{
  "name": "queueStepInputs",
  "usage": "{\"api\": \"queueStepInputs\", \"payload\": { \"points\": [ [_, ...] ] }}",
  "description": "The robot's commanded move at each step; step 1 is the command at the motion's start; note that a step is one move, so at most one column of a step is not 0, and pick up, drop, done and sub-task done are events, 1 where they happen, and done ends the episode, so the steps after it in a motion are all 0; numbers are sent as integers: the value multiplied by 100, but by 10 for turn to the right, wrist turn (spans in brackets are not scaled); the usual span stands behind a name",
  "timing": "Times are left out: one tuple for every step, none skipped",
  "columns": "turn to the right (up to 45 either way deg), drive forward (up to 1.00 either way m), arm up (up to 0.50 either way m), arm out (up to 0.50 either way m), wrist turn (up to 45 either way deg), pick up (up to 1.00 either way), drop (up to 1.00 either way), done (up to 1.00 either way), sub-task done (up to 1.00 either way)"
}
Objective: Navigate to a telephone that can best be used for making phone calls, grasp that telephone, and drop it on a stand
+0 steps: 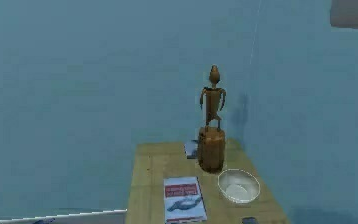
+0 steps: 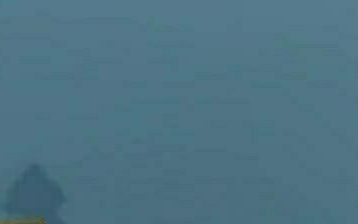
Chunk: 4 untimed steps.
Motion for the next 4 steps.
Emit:
{"api": "queueStepInputs", "payload": {
  "points": [
    [-450,0,0,0,0,0,0,0,0],
    [-150,0,0,0,0,0,0,0,0],
    [0,0,50,0,0,0,0,0,0],
    [0,0,26,0,0,0,0,0,0]
  ]
}}
